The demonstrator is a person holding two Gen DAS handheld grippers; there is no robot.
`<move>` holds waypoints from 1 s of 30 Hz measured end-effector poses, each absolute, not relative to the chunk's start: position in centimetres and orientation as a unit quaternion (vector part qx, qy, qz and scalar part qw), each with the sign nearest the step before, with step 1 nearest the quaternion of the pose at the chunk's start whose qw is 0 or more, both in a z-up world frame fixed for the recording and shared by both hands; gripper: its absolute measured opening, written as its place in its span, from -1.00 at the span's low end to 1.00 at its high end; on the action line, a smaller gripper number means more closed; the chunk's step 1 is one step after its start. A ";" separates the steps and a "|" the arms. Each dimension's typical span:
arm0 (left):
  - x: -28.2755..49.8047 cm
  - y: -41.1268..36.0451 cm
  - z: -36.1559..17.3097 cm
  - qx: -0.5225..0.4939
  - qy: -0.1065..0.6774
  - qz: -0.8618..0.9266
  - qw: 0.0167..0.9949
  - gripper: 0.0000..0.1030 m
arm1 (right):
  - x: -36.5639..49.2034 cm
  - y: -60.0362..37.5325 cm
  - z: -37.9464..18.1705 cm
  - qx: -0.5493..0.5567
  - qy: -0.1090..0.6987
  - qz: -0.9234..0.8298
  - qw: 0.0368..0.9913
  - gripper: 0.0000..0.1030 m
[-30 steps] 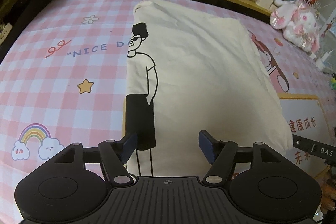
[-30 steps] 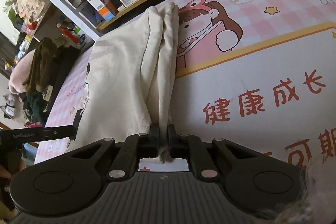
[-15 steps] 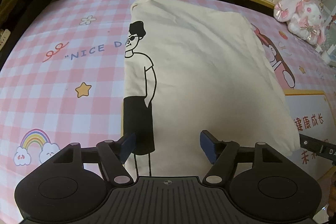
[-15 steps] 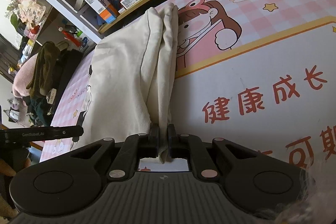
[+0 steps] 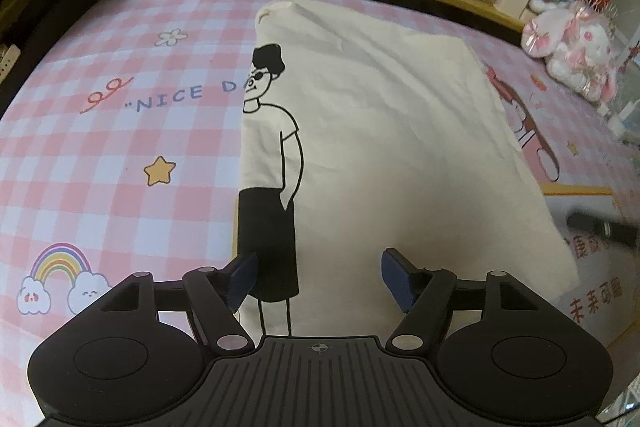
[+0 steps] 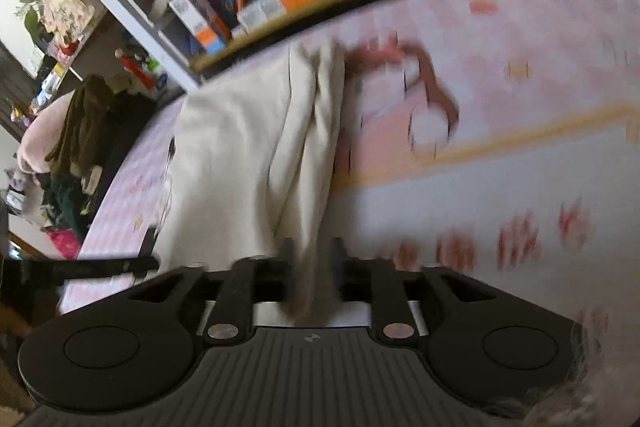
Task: Fold clothes
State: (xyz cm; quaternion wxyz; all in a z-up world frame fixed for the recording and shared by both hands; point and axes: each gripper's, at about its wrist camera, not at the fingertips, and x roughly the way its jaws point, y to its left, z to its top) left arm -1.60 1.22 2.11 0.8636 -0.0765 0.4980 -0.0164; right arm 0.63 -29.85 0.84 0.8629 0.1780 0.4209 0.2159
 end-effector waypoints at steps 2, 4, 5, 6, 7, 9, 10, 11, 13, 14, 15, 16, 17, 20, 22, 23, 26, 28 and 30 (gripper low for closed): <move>-2.0 1.6 2.2 -0.082 0.490 -0.019 0.868 0.35 | 2.7 -29.6 1.5 0.158 0.408 0.219 0.872 -0.23; -2.6 2.0 2.3 -0.084 0.483 -0.017 0.871 0.35 | 5.1 -29.0 1.9 0.137 0.397 0.223 0.880 -0.10; -2.9 2.2 2.4 -0.086 0.480 -0.014 0.873 0.36 | 6.5 -28.6 2.0 0.126 0.392 0.226 0.883 0.00; -3.1 2.4 2.5 -0.088 0.476 -0.012 0.875 0.36 | 8.1 -28.1 2.0 0.115 0.391 0.225 0.885 0.02; -3.4 2.7 2.6 -0.089 0.473 -0.009 0.877 0.37 | 9.6 -27.7 2.0 0.108 0.390 0.223 0.887 0.02; -3.8 3.1 2.8 -0.094 0.467 -0.005 0.879 0.38 | 12.3 -26.9 1.9 0.108 0.389 0.228 0.886 0.04; -3.9 3.3 2.8 -0.097 0.464 -0.002 0.881 0.38 | 13.6 -26.4 1.9 0.110 0.389 0.229 0.886 0.04; -4.1 3.5 2.9 -0.099 0.462 0.000 0.882 0.38 | 14.8 -26.0 1.9 0.112 0.388 0.230 0.885 0.04; -4.4 4.0 2.9 -0.104 0.458 0.004 0.883 0.38 | 17.1 -25.0 1.8 0.111 0.388 0.230 0.886 0.02; -4.5 4.1 2.9 -0.106 0.457 0.004 0.883 0.38 | 18.1 -24.3 1.7 0.104 0.391 0.230 0.885 -0.04; -4.6 4.2 2.9 -0.107 0.457 0.005 0.883 0.38 | 19.1 -23.7 1.6 0.097 0.395 0.230 0.884 -0.15; -4.6 4.3 2.9 -0.107 0.456 0.006 0.884 0.38 | 19.7 -23.1 1.3 0.083 0.402 0.230 0.882 -0.21; -4.7 4.4 2.9 -0.107 0.455 0.007 0.884 0.38 | 20.3 -22.5 1.0 0.070 0.410 0.230 0.880 -0.52; -5.3 4.9 3.0 -0.109 0.448 0.011 0.887 0.38 | 20.4 -21.7 1.6 0.036 0.395 0.226 0.890 -0.95; -5.5 5.5 2.7 -0.116 0.451 0.019 0.885 0.38 | 19.1 -21.7 2.7 0.030 0.351 0.227 0.908 -0.96; -5.6 5.7 2.6 -0.120 0.453 0.024 0.883 0.38 | 18.4 -21.8 3.2 0.027 0.328 0.228 0.916 -0.96; -5.9 6.3 2.8 -0.124 0.445 0.031 0.886 0.38 | 19.9 -20.9 0.5 0.007 0.389 0.198 0.900 -0.94; -6.1 6.7 3.0 -0.126 0.440 0.035 0.888 0.38 | 20.1 -20.9 -0.4 -0.003 0.391 0.201 0.898 -0.93; -5.8 7.3 3.2 -0.130 0.434 0.036 0.891 0.38 | 19.5 -21.3 0.3 0.005 0.387 0.203 0.900 -0.75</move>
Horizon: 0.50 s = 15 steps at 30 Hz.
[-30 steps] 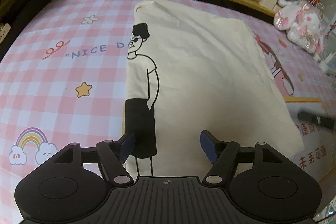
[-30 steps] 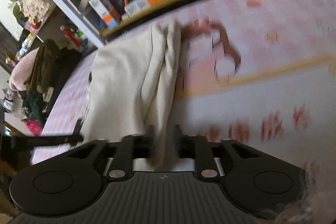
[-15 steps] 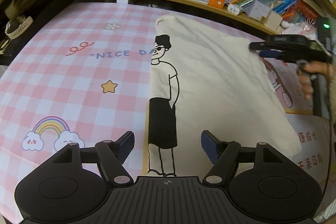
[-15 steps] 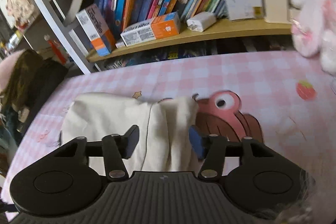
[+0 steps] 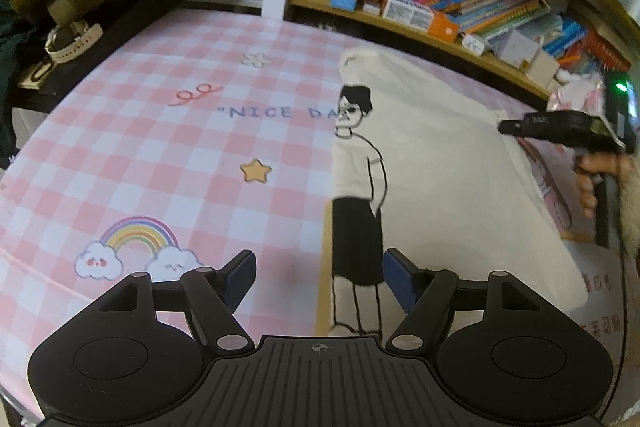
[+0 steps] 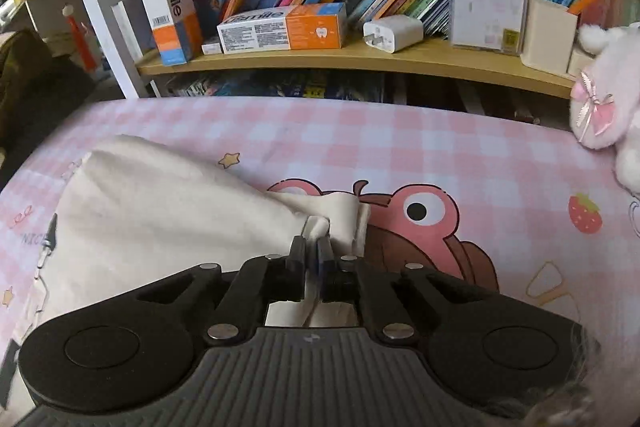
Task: Fold clothes
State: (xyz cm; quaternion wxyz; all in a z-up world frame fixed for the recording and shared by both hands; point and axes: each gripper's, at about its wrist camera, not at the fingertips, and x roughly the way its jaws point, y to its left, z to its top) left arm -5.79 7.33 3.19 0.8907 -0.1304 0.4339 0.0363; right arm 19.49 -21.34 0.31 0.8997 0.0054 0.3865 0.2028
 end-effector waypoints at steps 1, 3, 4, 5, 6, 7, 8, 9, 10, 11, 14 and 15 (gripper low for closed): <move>-5.6 7.6 3.3 -0.132 0.431 0.037 0.892 0.38 | 19.2 -21.6 0.7 0.010 0.384 0.204 0.900 -0.65; -4.9 8.1 3.5 -0.135 0.425 0.034 0.894 0.38 | 17.6 -22.2 2.0 0.022 0.371 0.207 0.905 -0.37; -4.2 8.4 3.7 -0.138 0.420 0.027 0.896 0.38 | 16.5 -22.6 2.6 0.029 0.367 0.213 0.905 -0.37; -3.5 8.8 3.9 -0.140 0.416 0.021 0.898 0.38 | 15.1 -22.9 3.1 0.035 0.367 0.222 0.903 -0.37; -2.8 9.1 4.1 -0.143 0.411 0.015 0.900 0.38 | 13.4 -23.2 3.4 0.040 0.370 0.229 0.899 -0.37; -2.1 9.5 4.3 -0.146 0.406 0.009 0.902 0.38 | 11.8 -23.4 3.7 0.045 0.373 0.237 0.896 -0.37; -1.3 9.9 4.5 -0.154 0.400 0.001 0.903 0.38 | 10.1 -23.6 3.9 0.050 0.376 0.244 0.892 -0.37; -0.2 10.5 4.5 -0.169 0.398 -0.006 0.902 0.37 | 8.2 -23.6 4.1 0.050 0.381 0.249 0.889 -0.37; 0.9 11.0 4.5 -0.184 0.394 -0.014 0.900 0.35 | 6.4 -23.6 4.1 0.047 0.385 0.247 0.888 -0.37; 2.1 11.6 4.5 -0.200 0.392 -0.022 0.898 0.32 | 4.6 -23.6 4.2 0.045 0.388 0.244 0.888 -0.37; 5.7 12.7 3.6 -0.252 0.392 -0.046 0.884 0.31 | 0.9 -23.3 3.4 0.037 0.404 0.207 0.890 -0.37; 7.0 13.1 3.3 -0.269 0.392 -0.053 0.878 0.30 | 0.1 -23.1 2.9 0.034 0.415 0.188 0.889 -0.38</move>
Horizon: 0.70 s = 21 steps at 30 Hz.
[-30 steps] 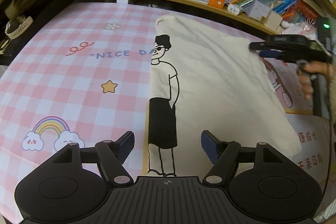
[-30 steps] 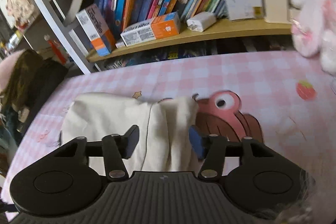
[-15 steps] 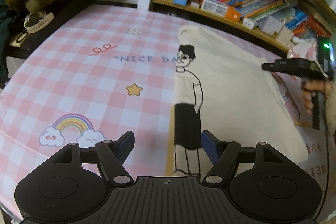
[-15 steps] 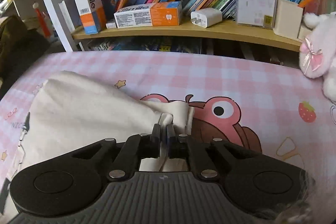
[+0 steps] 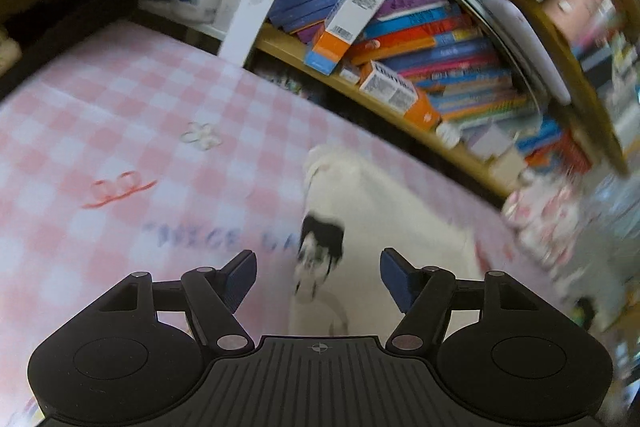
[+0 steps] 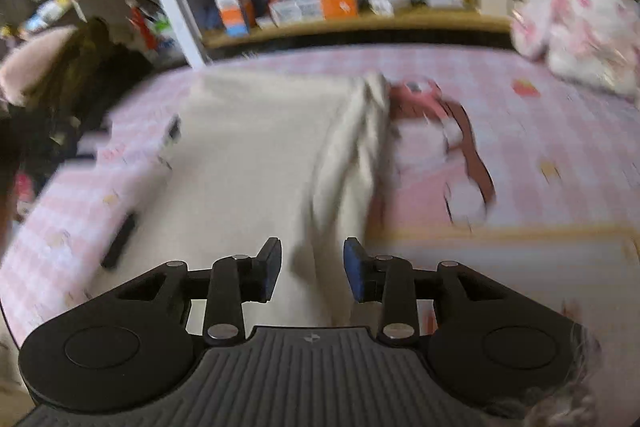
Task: Fold clothes
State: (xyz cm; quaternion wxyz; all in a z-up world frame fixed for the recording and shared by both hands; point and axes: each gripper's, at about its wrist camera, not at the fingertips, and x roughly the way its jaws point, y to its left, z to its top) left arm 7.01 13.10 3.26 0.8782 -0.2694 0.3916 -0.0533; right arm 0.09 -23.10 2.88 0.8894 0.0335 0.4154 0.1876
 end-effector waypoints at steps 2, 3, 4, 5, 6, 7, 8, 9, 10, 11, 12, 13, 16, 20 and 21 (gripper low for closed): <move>9.6 13.6 2.1 -0.289 0.397 -0.067 0.869 0.23 | -0.7 -22.7 2.1 0.034 0.434 0.161 0.886 -0.39; 10.7 13.7 1.6 -0.299 0.399 -0.074 0.863 0.23 | -1.1 -22.5 1.8 0.034 0.441 0.150 0.884 -0.44; 11.9 13.7 1.0 -0.309 0.402 -0.081 0.858 0.22 | -1.2 -22.3 1.6 0.029 0.447 0.143 0.883 -0.45; 13.1 13.6 0.4 -0.316 0.410 -0.089 0.851 0.20 | -1.4 -22.1 1.4 0.025 0.452 0.137 0.881 -0.47; 14.3 13.4 -0.2 -0.323 0.417 -0.096 0.844 0.19 | -1.6 -22.0 1.3 0.025 0.457 0.131 0.880 -0.48; 15.3 13.3 -0.7 -0.327 0.425 -0.099 0.838 0.18 | -1.7 -22.0 1.2 0.027 0.459 0.124 0.879 -0.48; 16.3 13.1 -1.3 -0.332 0.432 -0.103 0.832 0.13 | -1.8 -22.0 1.1 0.030 0.461 0.118 0.879 -0.48; 17.0 13.1 -1.8 -0.336 0.438 -0.104 0.827 0.10 | -1.7 -21.9 1.0 0.027 0.462 0.113 0.879 -0.48; 17.7 13.0 -2.2 -0.341 0.443 -0.105 0.823 0.08 | -1.7 -21.8 0.9 0.025 0.463 0.109 0.879 -0.48; 18.2 12.9 -2.6 -0.345 0.446 -0.107 0.819 0.07 | -1.7 -21.6 0.8 0.022 0.465 0.104 0.879 -0.48; 18.7 12.9 -2.9 -0.349 0.447 -0.109 0.816 0.07 | -1.7 -21.5 0.7 0.019 0.466 0.099 0.879 -0.48; 19.1 13.1 -3.1 -0.353 0.447 -0.111 0.814 0.07 | -1.7 -21.4 0.6 0.016 0.467 0.095 0.879 -0.48; 20.1 14.0 -3.7 -0.386 0.439 -0.115 0.803 0.07 | -1.5 -21.5 0.5 0.023 0.470 0.086 0.878 -0.48; 20.9 15.3 -4.2 -0.450 0.417 -0.120 0.781 0.08 | -1.2 -21.7 0.4 0.040 0.478 0.073 0.875 -0.47; 21.0 15.3 -4.2 -0.459 0.413 -0.125 0.776 0.08 | -1.2 -21.6 0.5 0.041 0.479 0.070 0.874 -0.46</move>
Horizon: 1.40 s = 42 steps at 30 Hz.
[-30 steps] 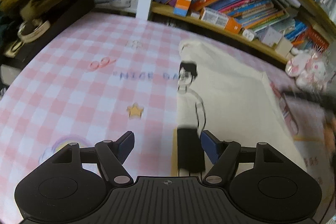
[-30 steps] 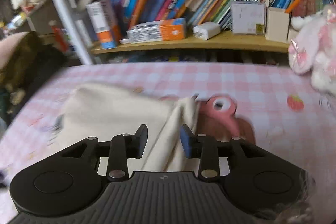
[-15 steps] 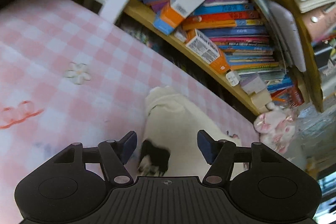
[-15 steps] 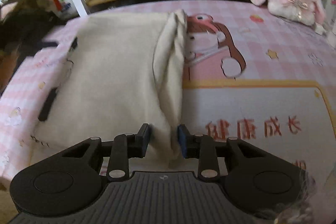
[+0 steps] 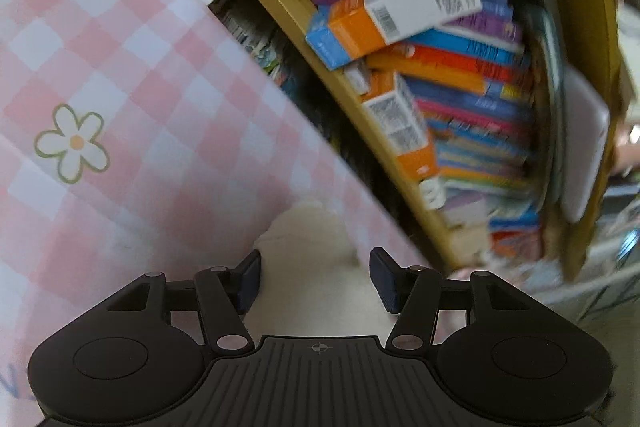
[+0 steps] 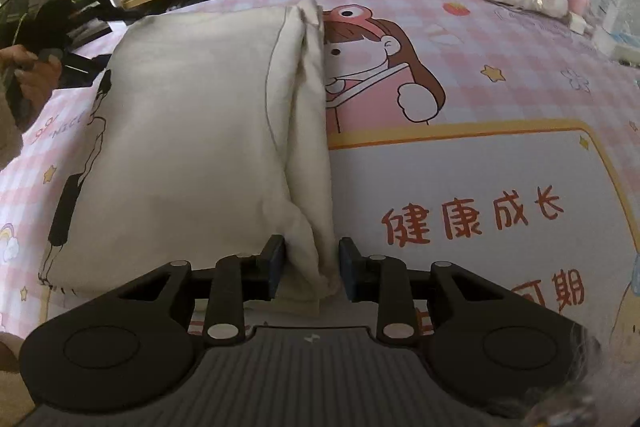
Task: Fold clothes
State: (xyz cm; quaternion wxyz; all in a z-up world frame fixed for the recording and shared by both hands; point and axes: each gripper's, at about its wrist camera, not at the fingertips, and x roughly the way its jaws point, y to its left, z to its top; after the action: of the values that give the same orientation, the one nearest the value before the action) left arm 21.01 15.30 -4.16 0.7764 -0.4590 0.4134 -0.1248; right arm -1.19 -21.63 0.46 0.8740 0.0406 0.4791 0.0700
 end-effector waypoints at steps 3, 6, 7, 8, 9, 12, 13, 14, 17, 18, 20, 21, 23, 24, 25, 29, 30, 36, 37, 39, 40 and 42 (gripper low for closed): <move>21.4 14.7 -3.8 -0.425 0.418 -0.139 0.791 -0.11 | -1.2 -21.5 0.5 0.044 0.483 0.062 0.872 -0.46; 21.7 14.3 -4.0 -0.372 0.431 -0.129 0.812 -0.60 | -1.2 -21.3 0.6 0.045 0.485 0.054 0.872 -0.45; 21.9 14.1 -4.1 -0.358 0.434 -0.128 0.817 -0.60 | -1.2 -21.2 0.6 0.046 0.486 0.052 0.871 -0.45; 22.0 14.0 -4.1 -0.342 0.437 -0.130 0.822 -0.59 | -1.2 -21.2 0.7 0.047 0.486 0.050 0.871 -0.45; 22.2 13.9 -4.2 -0.327 0.440 -0.132 0.826 -0.58 | -1.3 -21.2 0.7 0.048 0.487 0.047 0.871 -0.45; 22.3 14.1 -3.8 -0.311 0.441 -0.137 0.831 -0.52 | -1.3 -21.0 0.8 0.048 0.488 0.043 0.871 -0.44; 22.2 14.3 -3.6 -0.310 0.440 -0.139 0.832 -0.47 | -1.3 -21.0 0.8 0.048 0.488 0.042 0.870 -0.43; 21.9 14.5 -3.2 -0.308 0.433 -0.138 0.836 -0.41 | -1.3 -21.0 0.8 0.048 0.489 0.040 0.870 -0.40; 20.1 15.0 -1.6 -0.291 0.408 -0.151 0.852 -0.31 | -1.3 -21.0 0.8 0.048 0.489 0.036 0.870 -0.37; 19.6 15.1 -1.3 -0.285 0.406 -0.156 0.854 -0.29 | -1.3 -21.0 0.8 0.048 0.488 0.035 0.871 -0.36; 17.6 15.4 -0.7 -0.271 0.405 -0.164 0.858 -0.28 | -1.4 -20.9 0.8 0.049 0.486 0.033 0.872 -0.36; 16.3 15.5 -0.5 -0.266 0.407 -0.166 0.858 -0.28 | -1.5 -20.9 0.8 0.050 0.485 0.033 0.872 -0.36; 13.8 15.6 -0.3 -0.260 0.413 -0.165 0.857 -0.28 | -1.6 -21.1 0.8 0.054 0.482 0.034 0.874 -0.35; 12.4 15.5 -0.1 -0.259 0.417 -0.164 0.856 -0.27 | -1.6 -21.3 0.8 0.060 0.480 0.035 0.874 -0.34; 10.7 15.4 0.0 -0.256 0.421 -0.161 0.855 -0.19 | -1.7 -21.4 0.8 0.066 0.478 0.037 0.875 -0.33; 5.1 14.0 0.0 -0.229 0.438 -0.137 0.859 -0.04 | -1.9 -22.9 0.7 0.124 0.471 0.046 0.872 -0.30; 4.1 13.5 -0.1 -0.224 0.447 -0.125 0.857 -0.04 | -2.0 -23.3 0.7 0.133 0.471 0.051 0.871 -0.30; -0.5 11.7 -0.8 -0.239 0.465 -0.099 0.847 -0.04 | -2.6 -25.8 0.9 0.189 0.466 0.086 0.860 -0.30; -1.0 11.5 -0.8 -0.241 0.463 -0.094 0.848 -0.04 | -2.6 -26.3 0.9 0.204 0.467 0.092 0.856 -0.30; -1.9 11.3 -0.8 -0.249 0.459 -0.082 0.849 -0.04 | -2.5 -27.4 0.7 0.234 0.468 0.104 0.846 -0.30; -2.4 11.2 -0.8 -0.253 0.457 -0.075 0.850 -0.05 | -2.4 -27.8 0.5 0.249 0.471 0.110 0.839 -0.30; -3.2 10.9 -0.9 -0.260 0.452 -0.062 0.851 -0.10 | -2.2 -28.4 0.2 0.266 0.476 0.121 0.830 -0.30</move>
State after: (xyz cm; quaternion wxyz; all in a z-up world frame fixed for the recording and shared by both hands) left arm -3.22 10.90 -0.91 0.8512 -0.2601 0.4516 -0.0623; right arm -2.16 -28.45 0.24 0.8298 0.2660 0.4756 0.1205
